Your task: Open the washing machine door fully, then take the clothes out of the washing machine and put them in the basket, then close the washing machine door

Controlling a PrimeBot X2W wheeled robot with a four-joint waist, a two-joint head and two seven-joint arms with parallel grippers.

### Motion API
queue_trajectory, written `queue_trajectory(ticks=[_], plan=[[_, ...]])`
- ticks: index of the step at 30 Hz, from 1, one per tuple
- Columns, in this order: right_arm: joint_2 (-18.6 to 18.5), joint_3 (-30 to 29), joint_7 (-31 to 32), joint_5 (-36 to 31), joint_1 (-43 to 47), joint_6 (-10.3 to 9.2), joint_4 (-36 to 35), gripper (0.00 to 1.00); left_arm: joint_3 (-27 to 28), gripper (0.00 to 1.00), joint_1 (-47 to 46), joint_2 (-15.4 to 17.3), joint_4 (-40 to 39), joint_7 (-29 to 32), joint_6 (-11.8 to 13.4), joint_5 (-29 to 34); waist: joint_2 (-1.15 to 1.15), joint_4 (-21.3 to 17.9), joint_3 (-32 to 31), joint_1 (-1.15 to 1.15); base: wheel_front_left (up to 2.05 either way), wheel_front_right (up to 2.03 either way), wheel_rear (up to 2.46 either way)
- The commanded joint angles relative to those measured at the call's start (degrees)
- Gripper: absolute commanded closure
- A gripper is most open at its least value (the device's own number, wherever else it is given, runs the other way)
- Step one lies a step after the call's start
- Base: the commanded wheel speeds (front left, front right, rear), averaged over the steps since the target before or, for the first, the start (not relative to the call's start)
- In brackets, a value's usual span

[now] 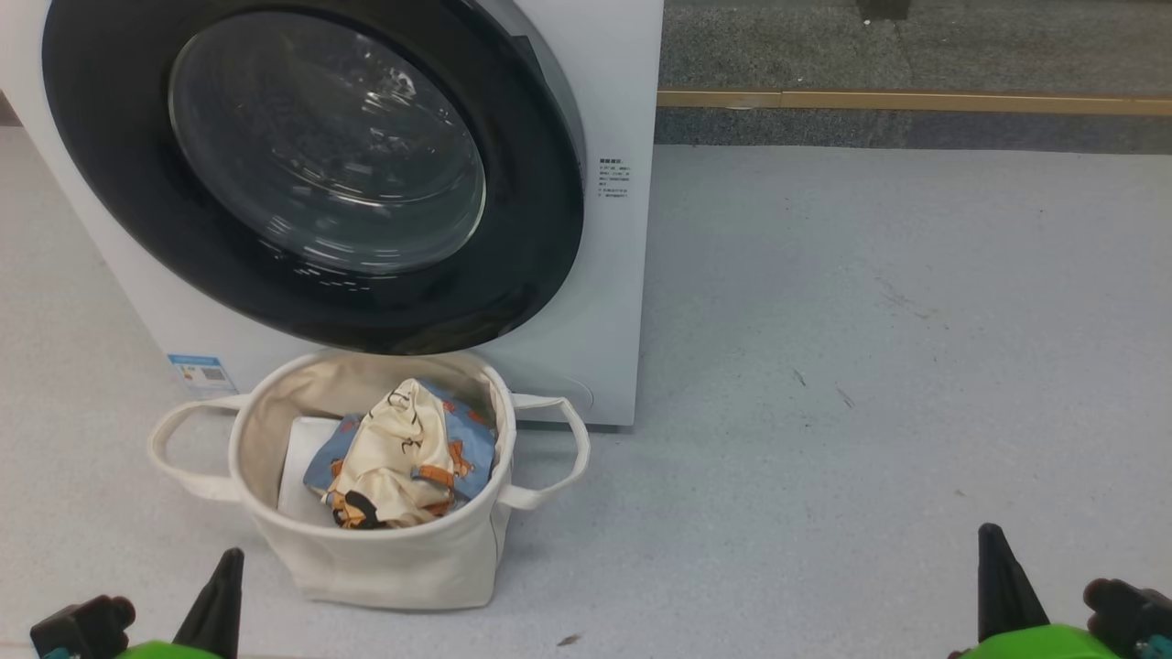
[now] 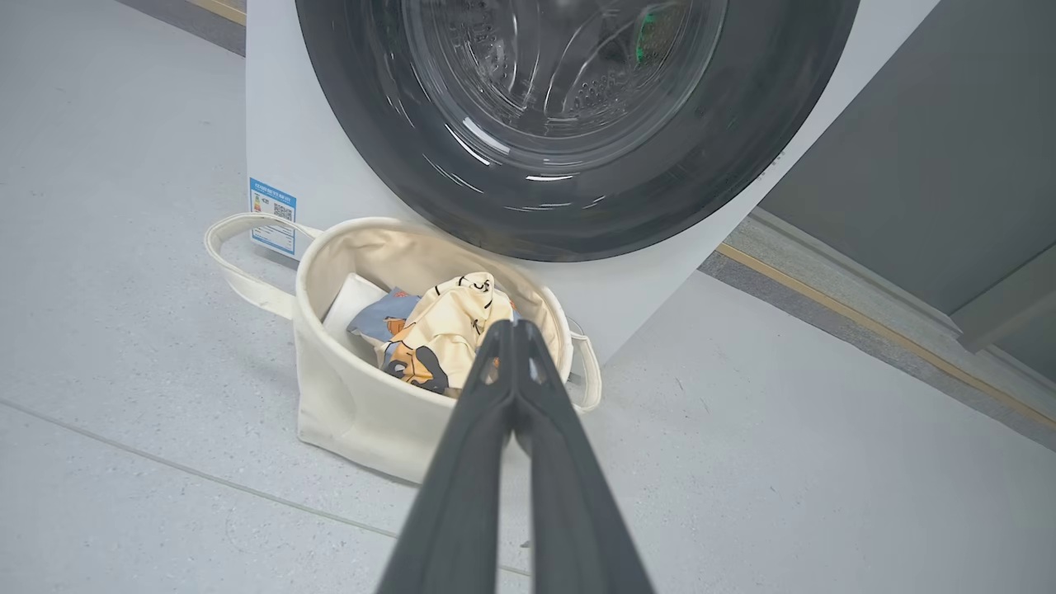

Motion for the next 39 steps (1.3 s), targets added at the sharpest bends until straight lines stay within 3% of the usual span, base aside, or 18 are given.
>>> queue_trajectory(ticks=[1, 39], plan=[[-0.2, -0.5, 0.5, 1.9, -3.3, 0.03, -1.5, 1.00, 1.7, 1.00, -2.7, 0.7, -2.1, 0.3, -0.1, -1.4, 0.00, 0.0, 0.1, -0.01, 0.00, 0.00, 0.00], [1.0, -2.8, 6.6, 25.1, -6.1, 0.08, -0.2, 1.00, 7.9, 1.00, -1.5, -6.0, -6.7, 6.4, -0.2, -17.7, 0.00, -0.6, 1.2, -0.01, 0.00, 0.00, 0.00]])
